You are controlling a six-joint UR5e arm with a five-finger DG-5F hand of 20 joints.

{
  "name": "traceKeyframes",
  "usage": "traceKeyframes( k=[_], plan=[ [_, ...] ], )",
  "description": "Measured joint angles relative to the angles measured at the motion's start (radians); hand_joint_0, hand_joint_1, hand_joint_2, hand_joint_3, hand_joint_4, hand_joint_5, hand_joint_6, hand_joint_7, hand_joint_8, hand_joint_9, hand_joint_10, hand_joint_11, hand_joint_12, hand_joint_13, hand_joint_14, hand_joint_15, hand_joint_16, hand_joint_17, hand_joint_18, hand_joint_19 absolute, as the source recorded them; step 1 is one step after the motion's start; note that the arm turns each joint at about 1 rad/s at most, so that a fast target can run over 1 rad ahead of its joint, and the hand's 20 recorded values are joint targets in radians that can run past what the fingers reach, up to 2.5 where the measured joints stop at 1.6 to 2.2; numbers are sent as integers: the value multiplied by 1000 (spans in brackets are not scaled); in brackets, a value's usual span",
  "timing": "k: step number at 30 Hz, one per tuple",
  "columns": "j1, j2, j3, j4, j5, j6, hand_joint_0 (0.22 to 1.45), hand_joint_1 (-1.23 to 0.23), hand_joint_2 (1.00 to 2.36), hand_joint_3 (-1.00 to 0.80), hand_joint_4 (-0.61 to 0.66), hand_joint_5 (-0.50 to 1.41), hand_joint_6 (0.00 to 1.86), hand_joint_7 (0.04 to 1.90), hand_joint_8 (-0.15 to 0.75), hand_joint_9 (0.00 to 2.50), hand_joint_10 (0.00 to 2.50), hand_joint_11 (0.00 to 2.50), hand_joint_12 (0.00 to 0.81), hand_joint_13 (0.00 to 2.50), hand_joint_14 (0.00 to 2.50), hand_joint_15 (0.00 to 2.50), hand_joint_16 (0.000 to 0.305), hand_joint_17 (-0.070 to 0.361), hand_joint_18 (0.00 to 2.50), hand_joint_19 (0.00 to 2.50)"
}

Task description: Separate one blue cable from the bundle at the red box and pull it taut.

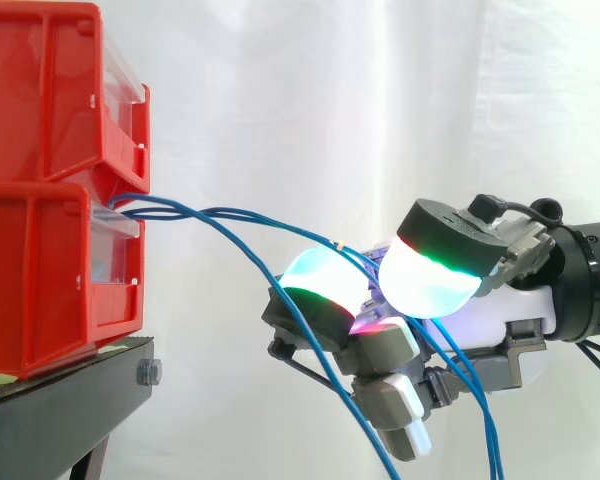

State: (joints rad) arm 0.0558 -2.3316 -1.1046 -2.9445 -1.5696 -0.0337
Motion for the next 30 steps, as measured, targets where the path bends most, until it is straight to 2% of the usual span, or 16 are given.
traceKeyframes(
  k=[4, 8, 12, 14, 18, 21, 30],
  plan=[
    [1, 0, 7, -6, 0, 4, 571, -1024, 1000, -500, 98, -197, 941, 1044, 310, 1075, 26, 1113, 385, 1043, 28, 735, 53, 120, 936, 725],
    [3, 0, 11, -11, 1, 5, 521, -937, 1000, -500, 106, -188, 926, 1005, 328, 1130, 28, 1132, 396, 1084, 28, 743, 56, 125, 967, 729],
    [4, 0, 11, -13, 2, 6, 538, -823, 1000, -500, 98, -181, 913, 1010, 318, 1157, 27, 1121, 389, 1095, 27, 737, 54, 123, 967, 752],
    [4, 0, 11, -13, 2, 6, 595, -771, 1000, -500, 89, -178, 903, 1027, 310, 1170, 28, 1120, 380, 1097, 26, 746, 52, 118, 962, 762],
    [4, 0, 12, -13, 1, 6, 662, -798, 1003, -469, 69, -171, 893, 1101, 311, 1196, 28, 1108, 381, 1125, 29, 756, 51, 116, 971, 784],
    [4, 0, 13, -13, 0, 6, 645, -804, 1012, -328, 59, -171, 894, 1125, 310, 1213, 28, 1106, 379, 1132, 29, 770, 52, 116, 977, 810],
    [4, 0, 18, -17, 0, 6, 585, -651, 1014, -249, 68, -167, 864, 1107, 323, 1202, 27, 1034, 411, 1131, 25, 756, 59, 132, 985, 831]
  ],
)
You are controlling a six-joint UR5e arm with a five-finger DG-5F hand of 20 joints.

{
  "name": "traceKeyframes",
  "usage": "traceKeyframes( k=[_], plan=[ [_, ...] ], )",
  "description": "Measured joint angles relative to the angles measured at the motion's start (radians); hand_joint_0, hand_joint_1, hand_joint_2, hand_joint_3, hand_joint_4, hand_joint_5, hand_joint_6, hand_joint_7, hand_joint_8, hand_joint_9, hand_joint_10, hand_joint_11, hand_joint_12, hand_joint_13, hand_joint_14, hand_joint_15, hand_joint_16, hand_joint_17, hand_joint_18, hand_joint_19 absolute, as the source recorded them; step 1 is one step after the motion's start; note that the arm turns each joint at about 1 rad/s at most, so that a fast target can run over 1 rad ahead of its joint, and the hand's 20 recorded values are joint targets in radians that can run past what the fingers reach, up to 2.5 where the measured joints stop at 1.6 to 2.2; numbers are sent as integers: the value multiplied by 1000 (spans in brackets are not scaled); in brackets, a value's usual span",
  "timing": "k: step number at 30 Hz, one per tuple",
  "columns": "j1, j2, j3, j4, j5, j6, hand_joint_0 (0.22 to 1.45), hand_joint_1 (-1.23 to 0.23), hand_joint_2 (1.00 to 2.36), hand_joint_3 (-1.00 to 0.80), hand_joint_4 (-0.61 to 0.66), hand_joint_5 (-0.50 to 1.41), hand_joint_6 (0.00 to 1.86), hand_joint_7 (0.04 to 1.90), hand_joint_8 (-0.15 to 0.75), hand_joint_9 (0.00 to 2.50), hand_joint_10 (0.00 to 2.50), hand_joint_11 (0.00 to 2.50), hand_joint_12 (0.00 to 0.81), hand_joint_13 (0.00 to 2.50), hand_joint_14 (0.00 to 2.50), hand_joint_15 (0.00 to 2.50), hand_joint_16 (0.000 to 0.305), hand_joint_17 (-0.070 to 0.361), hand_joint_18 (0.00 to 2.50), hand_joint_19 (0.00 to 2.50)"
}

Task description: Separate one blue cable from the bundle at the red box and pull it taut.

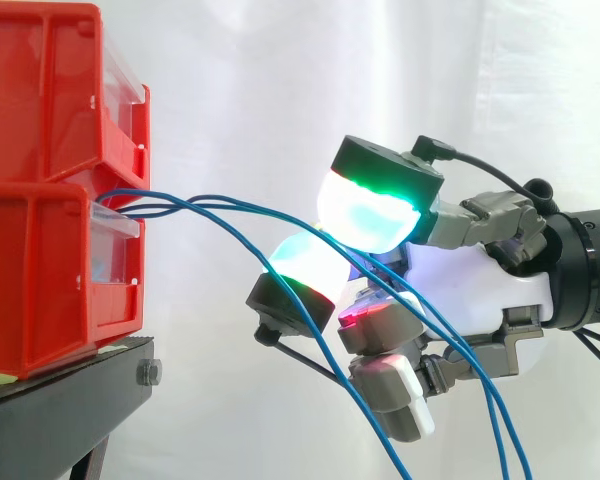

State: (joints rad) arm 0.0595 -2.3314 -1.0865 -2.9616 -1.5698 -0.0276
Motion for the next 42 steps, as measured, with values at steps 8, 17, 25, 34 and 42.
traceKeyframes(
  k=[8, 17, 25, 34, 42],
  plan=[
    [-1, 3, 2, -8, 0, 5, 583, -626, 1013, -212, 81, -162, 861, 1077, 343, 1206, 25, 1004, 425, 1144, 26, 744, 63, 142, 1008, 809],
    [0, 30, 2, -62, -1, 1, 586, -596, 1011, -182, 81, -160, 850, 1089, 342, 1159, 23, 775, 423, 1142, 21, 648, 66, 148, 1027, 784],
    [2, 44, 2, -106, 3, 1, 587, -528, 1009, -209, 106, -162, 845, 1069, 348, 1144, 23, 779, 430, 1133, 23, 670, 67, 151, 1017, 793],
    [5, 44, 2, -108, 14, 5, 503, -479, 1000, -500, 113, -163, 828, 1048, 332, 1142, 26, 846, 419, 1110, 25, 704, 61, 138, 965, 831],
    [6, 44, 2, -106, 17, 7, 439, -720, 1000, -500, 133, -161, 827, 1061, 354, 1194, 24, 933, 426, 1156, 24, 709, 66, 148, 1026, 786]
  ],
)
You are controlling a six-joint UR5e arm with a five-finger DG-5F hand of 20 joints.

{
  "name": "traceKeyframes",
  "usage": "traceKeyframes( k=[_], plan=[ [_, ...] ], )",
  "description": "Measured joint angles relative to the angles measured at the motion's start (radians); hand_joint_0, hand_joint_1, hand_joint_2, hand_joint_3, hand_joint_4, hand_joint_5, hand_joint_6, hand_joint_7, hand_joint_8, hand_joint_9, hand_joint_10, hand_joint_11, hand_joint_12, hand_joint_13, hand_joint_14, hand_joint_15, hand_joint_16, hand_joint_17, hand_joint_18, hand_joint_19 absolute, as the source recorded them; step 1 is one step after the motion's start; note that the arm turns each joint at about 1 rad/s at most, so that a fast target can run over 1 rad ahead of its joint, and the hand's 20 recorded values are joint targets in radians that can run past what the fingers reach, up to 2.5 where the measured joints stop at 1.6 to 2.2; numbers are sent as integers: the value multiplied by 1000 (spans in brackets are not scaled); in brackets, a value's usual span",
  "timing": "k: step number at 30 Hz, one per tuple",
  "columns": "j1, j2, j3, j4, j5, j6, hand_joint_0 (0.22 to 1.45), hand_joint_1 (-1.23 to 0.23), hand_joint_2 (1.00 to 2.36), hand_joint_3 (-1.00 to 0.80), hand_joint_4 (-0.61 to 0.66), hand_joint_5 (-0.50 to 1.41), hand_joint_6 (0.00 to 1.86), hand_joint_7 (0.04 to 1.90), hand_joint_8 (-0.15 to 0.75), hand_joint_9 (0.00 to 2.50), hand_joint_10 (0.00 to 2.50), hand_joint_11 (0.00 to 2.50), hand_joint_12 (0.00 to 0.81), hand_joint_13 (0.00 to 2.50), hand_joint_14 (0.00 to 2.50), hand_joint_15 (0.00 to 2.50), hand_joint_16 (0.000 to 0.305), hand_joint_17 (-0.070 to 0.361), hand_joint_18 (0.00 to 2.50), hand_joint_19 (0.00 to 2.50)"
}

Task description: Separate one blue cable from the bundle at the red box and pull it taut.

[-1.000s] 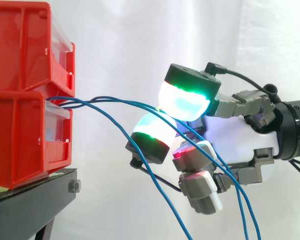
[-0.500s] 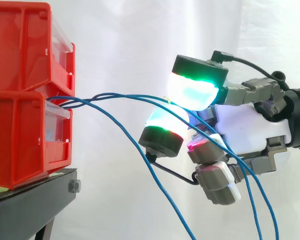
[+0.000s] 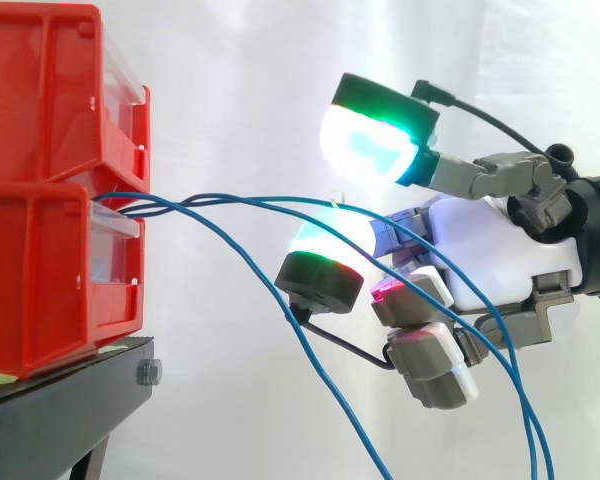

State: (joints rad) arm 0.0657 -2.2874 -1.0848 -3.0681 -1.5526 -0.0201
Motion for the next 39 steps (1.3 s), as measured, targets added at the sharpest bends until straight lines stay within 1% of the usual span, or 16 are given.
traceKeyframes(
  k=[3, 6, 7, 8, 9, 11, 14, 17, 19, 20, 23, 26, 32, 36, 37, 39],
  plan=[
    [1, 0, 0, 0, 0, 0, 465, -868, 1000, -500, 121, -173, 842, 1060, 336, 1189, 25, 1009, 415, 1140, 26, 725, 62, 140, 999, 781],
    [2, 0, 0, 0, 0, 0, 536, -926, 1000, -500, 102, -186, 856, 1071, 316, 1180, 29, 1102, 387, 1136, 29, 747, 57, 128, 964, 789],
    [3, 0, 0, 0, 0, 0, 540, -931, 1000, -500, 102, -187, 857, 1076, 311, 1181, 29, 1104, 386, 1136, 27, 750, 57, 127, 962, 792],
    [3, 0, 0, 0, 0, 0, 600, -922, 1000, -500, 87, -189, 859, 1083, 304, 1182, 28, 1138, 376, 1140, 27, 768, 54, 122, 954, 793],
    [3, 0, 0, 0, 0, 0, 632, -921, 1000, -500, 86, -190, 860, 1085, 304, 1189, 27, 1126, 372, 1141, 28, 765, 53, 119, 958, 803],
    [3, 0, 0, 0, 0, 0, 663, -895, 1000, -500, 79, -189, 865, 1062, 299, 1206, 28, 1134, 369, 1160, 29, 771, 52, 118, 972, 798],
    [4, 0, 0, 0, 1, 0, 632, -800, 1014, -311, 88, -187, 847, 1058, 303, 1237, 28, 1087, 373, 1179, 29, 764, 52, 117, 984, 798],
    [5, -1, 0, 0, 2, 0, 608, -668, 1016, -216, 90, -178, 795, 1049, 318, 1236, 26, 991, 393, 1216, 27, 763, 54, 122, 1004, 795],
    [6, -1, 0, 0, 3, 0, 614, -614, 1016, -196, 103, -166, 767, 1018, 326, 1236, 26, 935, 404, 1228, 27, 744, 56, 127, 1027, 779],
    [7, 0, 0, 0, 4, 0, 625, -561, 1016, -185, 125, -151, 729, 1023, 316, 1238, 24, 928, 400, 1229, 25, 749, 56, 127, 1027, 778],
    [7, 0, 0, 1, 4, 0, 640, -500, 1018, -162, 110, -123, 648, 1175, 322, 1264, 27, 933, 399, 1243, 25, 752, 55, 124, 1020, 782],
    [7, 0, 0, 3, 5, 2, 643, -485, 1018, -179, 111, -117, 630, 1227, 312, 1290, 28, 988, 399, 1245, 25, 761, 54, 122, 1012, 793],
    [7, 0, -1, 5, 5, 4, 633, -487, 1019, -203, 99, -119, 650, 1215, 314, 1306, 29, 1012, 391, 1239, 28, 772, 52, 118, 1003, 804],
    [8, -1, -1, 5, 4, 5, 612, -529, 1018, -225, 96, -122, 665, 1192, 312, 1305, 29, 1023, 390, 1237, 27, 775, 52, 118, 1002, 807],
    [8, -1, -1, 5, 4, 5, 600, -564, 1018, -240, 92, -122, 664, 1221, 310, 1305, 30, 1023, 392, 1236, 26, 781, 52, 118, 1003, 813],
    [7, -1, -1, 5, 4, 5, 561, -613, 1012, -320, 97, -126, 679, 1204, 324, 1303, 29, 1032, 394, 1242, 27, 777, 54, 121, 1015, 808]
  ],
)
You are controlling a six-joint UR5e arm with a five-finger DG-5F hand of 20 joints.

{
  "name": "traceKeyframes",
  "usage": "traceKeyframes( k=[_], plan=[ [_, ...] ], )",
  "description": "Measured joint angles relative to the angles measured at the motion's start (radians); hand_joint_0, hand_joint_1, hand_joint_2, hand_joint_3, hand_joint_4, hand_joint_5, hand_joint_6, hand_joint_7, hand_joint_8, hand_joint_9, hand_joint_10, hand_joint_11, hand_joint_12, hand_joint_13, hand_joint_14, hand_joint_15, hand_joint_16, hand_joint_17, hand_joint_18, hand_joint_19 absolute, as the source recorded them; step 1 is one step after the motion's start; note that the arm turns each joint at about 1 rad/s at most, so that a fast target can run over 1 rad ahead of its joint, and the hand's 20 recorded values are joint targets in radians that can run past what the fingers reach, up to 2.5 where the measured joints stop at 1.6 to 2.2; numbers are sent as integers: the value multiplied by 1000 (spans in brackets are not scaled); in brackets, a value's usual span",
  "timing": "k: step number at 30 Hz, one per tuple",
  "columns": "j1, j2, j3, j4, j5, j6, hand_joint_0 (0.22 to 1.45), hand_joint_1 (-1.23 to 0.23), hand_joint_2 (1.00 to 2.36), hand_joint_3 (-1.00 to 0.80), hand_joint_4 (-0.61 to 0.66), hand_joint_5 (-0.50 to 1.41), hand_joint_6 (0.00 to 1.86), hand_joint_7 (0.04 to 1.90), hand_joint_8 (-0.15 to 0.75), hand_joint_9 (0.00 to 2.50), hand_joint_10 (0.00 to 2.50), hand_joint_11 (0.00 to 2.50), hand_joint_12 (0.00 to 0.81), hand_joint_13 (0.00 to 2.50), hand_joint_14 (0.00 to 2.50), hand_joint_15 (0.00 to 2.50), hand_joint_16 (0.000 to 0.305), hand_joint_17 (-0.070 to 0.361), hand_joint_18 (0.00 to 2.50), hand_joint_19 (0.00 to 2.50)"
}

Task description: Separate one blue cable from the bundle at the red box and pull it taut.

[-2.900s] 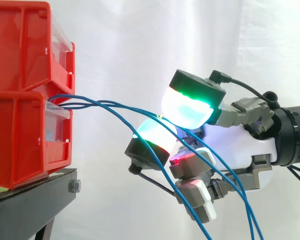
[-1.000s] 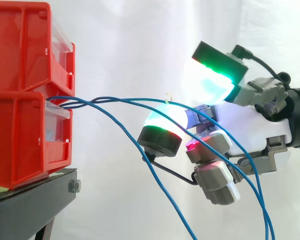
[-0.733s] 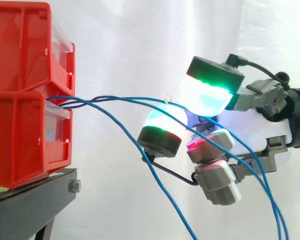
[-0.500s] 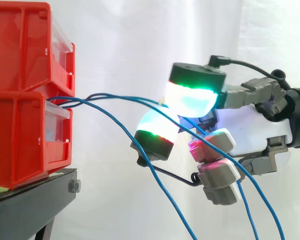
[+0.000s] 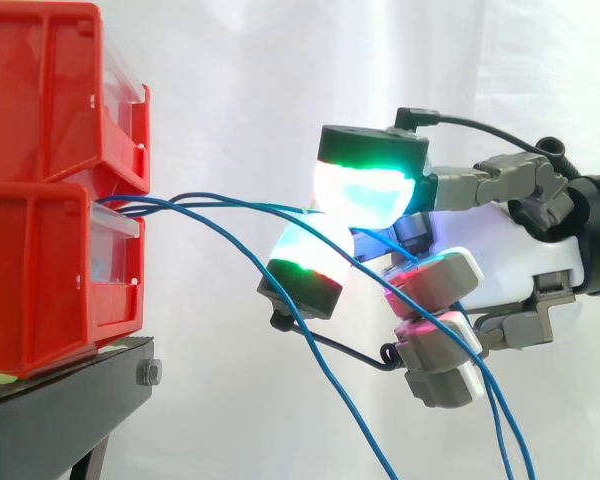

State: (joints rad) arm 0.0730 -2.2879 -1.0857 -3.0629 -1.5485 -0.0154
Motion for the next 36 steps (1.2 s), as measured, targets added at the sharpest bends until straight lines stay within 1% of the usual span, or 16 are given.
traceKeyframes(
  k=[3, 6, 7, 9, 11, 15, 18, 24, 27, 28, 29, 30, 31, 32, 35, 36],
  plan=[
    [0, 0, 0, 1, 0, 0, 521, -617, 1000, -487, 116, -131, 698, 1166, 334, 1310, 29, 1031, 411, 1254, 25, 771, 57, 128, 1042, 790],
    [0, 0, 0, 2, 0, 0, 490, -591, 1000, -500, 125, -132, 707, 1125, 343, 1317, 27, 1037, 422, 1260, 26, 770, 60, 134, 1062, 774],
    [0, 0, 0, 2, -1, 0, 489, -546, 1000, -500, 130, -132, 711, 1111, 344, 1325, 27, 1044, 421, 1263, 24, 764, 60, 135, 1064, 782],
    [-1, 0, 0, 4, -1, 0, 515, -483, 1000, -500, 121, -130, 713, 1118, 336, 1335, 28, 1025, 411, 1255, 26, 764, 58, 130, 1049, 795],
    [-2, 0, 0, 6, -1, 0, 551, -472, 1000, -500, 115, -128, 715, 1126, 321, 1328, 29, 1055, 404, 1249, 26, 780, 56, 125, 1033, 811],
    [-4, 0, 0, 8, 0, -1, 606, -569, 1010, -369, 99, -130, 722, 1155, 319, 1330, 29, 1064, 394, 1248, 27, 781, 54, 121, 1025, 822],
    [-3, 0, 0, 8, 1, -1, 597, -583, 1014, -299, 90, -134, 731, 1154, 311, 1327, 29, 1085, 396, 1244, 26, 781, 54, 122, 1025, 830],
    [-1, -1, 0, 9, 7, -2, 597, -532, 1014, -255, 106, -143, 753, 1093, 327, 1320, 27, 1084, 416, 1240, 25, 769, 59, 132, 1042, 821],
    [-3, -1, -1, 10, 16, -3, 595, -560, 1012, -208, 128, -148, 756, 1060, 347, 1310, 26, 1068, 437, 1250, 24, 752, 65, 145, 1087, 788],
    [-3, -1, -1, 11, 20, -3, 595, -566, 1011, -212, 126, -150, 757, 1062, 348, 1309, 26, 1059, 435, 1246, 26, 750, 65, 146, 1088, 788],
    [-3, -1, -1, 12, 24, -4, 578, -572, 1011, -275, 127, -150, 754, 1067, 340, 1299, 28, 1081, 429, 1234, 27, 757, 63, 141, 1065, 803],
    [-4, -1, -2, 12, 26, -4, 560, -539, 1010, -346, 103, -151, 745, 1099, 321, 1279, 29, 1094, 407, 1210, 25, 776, 57, 129, 1014, 839],
    [-5, -1, -2, 13, 30, -4, 559, -530, 1009, -370, 109, -151, 745, 1106, 318, 1280, 28, 1098, 406, 1210, 27, 769, 57, 128, 1014, 840],
    [-5, -1, -2, 14, 33, -4, 553, -478, 1006, -424, 104, -150, 746, 1104, 319, 1289, 28, 1093, 409, 1211, 25, 774, 57, 129, 1017, 837],
    [-4, -1, -2, 16, 38, -5, 578, -362, 1005, -448, 99, -143, 743, 1095, 316, 1305, 28, 1098, 402, 1215, 27, 771, 56, 126, 1014, 843],
    [-4, -1, -2, 17, 40, -6, 589, -351, 1006, -436, 95, -143, 741, 1095, 312, 1305, 28, 1092, 398, 1221, 28, 780, 55, 124, 1013, 852]
  ],
)
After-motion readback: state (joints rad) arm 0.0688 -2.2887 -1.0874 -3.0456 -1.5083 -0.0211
